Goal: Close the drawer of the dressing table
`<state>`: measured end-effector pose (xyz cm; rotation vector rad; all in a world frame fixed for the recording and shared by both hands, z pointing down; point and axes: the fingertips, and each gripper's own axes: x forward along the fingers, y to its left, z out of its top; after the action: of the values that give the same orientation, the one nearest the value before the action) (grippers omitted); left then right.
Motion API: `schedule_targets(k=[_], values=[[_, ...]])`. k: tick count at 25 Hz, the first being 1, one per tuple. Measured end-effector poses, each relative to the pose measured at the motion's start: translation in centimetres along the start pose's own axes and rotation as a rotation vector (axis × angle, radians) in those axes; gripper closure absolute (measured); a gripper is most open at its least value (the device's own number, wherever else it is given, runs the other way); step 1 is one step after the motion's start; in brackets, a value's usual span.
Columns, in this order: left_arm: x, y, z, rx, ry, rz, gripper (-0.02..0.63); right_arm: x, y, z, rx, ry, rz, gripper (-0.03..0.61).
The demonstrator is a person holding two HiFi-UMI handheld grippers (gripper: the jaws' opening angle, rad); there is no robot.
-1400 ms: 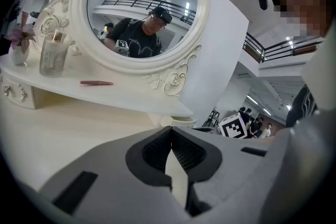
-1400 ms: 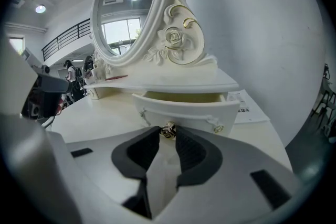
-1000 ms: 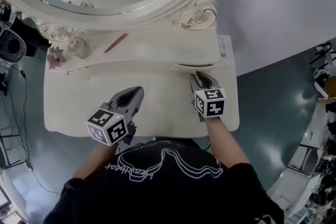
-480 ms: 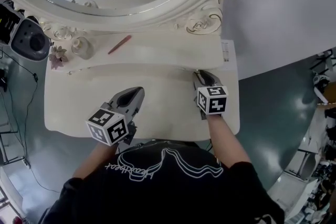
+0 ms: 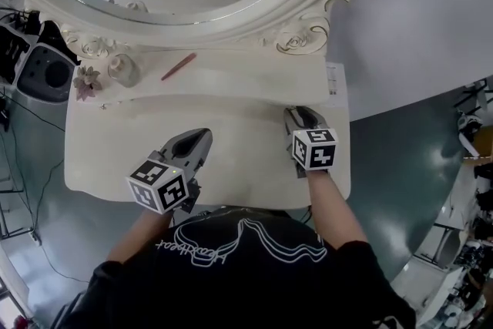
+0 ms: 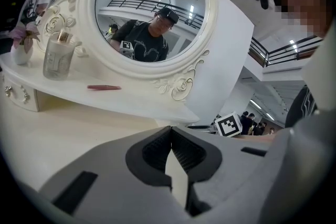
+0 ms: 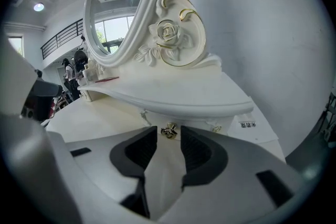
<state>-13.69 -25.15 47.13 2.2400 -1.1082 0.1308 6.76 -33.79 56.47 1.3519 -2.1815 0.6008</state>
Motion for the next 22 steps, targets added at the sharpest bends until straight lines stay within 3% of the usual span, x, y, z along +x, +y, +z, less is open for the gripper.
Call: schedule_targets(k=[6, 12, 16, 22], values=[[-0.6, -1.0, 0.2, 0.007, -0.011, -0.011, 0.611, -3.1, 1.3, 1.4, 0.009, -0.046, 0.043, 0.422], [-2.4, -2.5, 0.9, 0.024, -0.037, -0.023, 0.611, -8.6, 4.8, 4.1, -0.007, -0.174, 0.149, 0.493], [-4.1, -4.3, 1.3, 0.044, -0.061, -0.038, 0.61, -12.6, 7.3, 5.4, -0.013, -0.268, 0.206, 0.574], [-6.7, -7.5, 1.9, 0.112, -0.094, -0.08, 0.611, -18.0, 11.5, 6.5, -0.009, -0.389, 0.335, 0.574]])
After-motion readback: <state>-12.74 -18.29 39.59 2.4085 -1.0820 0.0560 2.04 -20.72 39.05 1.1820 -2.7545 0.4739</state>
